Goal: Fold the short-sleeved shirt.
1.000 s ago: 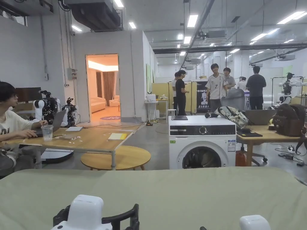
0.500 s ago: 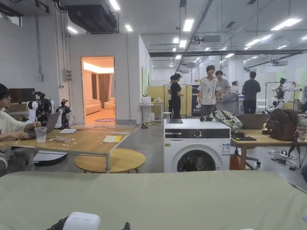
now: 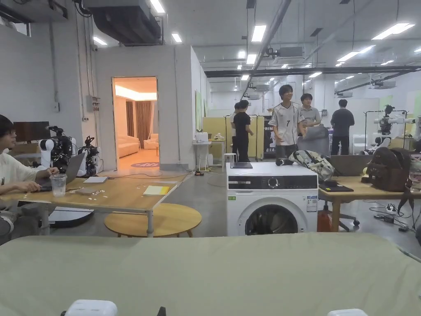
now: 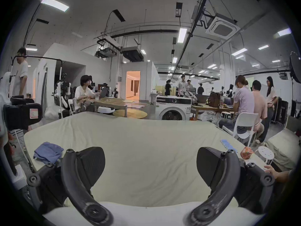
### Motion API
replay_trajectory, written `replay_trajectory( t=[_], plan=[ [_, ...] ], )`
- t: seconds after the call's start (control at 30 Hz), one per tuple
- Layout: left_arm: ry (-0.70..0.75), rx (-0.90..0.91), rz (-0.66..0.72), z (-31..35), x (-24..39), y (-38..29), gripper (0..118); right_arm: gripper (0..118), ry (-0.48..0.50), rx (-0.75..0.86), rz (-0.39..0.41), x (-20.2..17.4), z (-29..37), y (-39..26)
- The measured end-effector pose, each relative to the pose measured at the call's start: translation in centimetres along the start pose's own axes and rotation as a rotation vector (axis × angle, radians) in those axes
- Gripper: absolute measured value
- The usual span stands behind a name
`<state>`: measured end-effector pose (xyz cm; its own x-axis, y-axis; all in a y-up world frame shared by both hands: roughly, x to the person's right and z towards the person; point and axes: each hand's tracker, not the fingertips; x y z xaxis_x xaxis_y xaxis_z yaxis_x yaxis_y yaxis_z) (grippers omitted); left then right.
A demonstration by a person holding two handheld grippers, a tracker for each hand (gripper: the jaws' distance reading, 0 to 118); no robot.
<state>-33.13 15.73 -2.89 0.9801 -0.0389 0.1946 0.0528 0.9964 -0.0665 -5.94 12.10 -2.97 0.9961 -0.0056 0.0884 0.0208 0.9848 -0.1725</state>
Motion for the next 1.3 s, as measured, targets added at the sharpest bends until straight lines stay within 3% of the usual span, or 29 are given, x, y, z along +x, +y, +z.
replay_trajectory(
  t=[0.23,0.3,0.37,0.53,0.7,0.77,1.03,1.3],
  plan=[
    [0.002,0.018,0.042,0.4,-0.8,0.2,107,113,0.090,-0.059,-0.205,1.1,-0.5,-0.3],
    [0.004,0.009,0.039,0.3,-0.9,0.2,107,113,0.027,-0.090,-0.295,1.1,-0.5,-0.1],
    [-0.001,0.003,0.039,0.3,-0.9,0.2,107,113,-0.045,-0.124,-0.323,1.1,-0.7,0.4],
    [-0.028,0.003,0.052,0.4,-0.9,0.0,107,113,0.023,-0.131,-0.390,1.7,-0.6,0.7],
    [-0.032,0.002,0.060,0.5,-0.9,0.1,107,113,-0.035,-0.244,-0.393,1.0,-0.7,1.3],
    [-0.042,0.004,0.067,0.6,-0.8,0.2,107,113,-0.015,-0.267,-0.380,0.9,-0.8,1.4],
    [-0.056,0.009,0.092,0.9,-0.9,0.3,107,113,0.037,-0.249,-0.406,0.6,-0.5,1.3],
    [-0.062,0.029,0.091,1.3,-0.8,0.4,107,113,0.023,-0.240,-0.422,0.9,-0.5,1.3]
  ],
)
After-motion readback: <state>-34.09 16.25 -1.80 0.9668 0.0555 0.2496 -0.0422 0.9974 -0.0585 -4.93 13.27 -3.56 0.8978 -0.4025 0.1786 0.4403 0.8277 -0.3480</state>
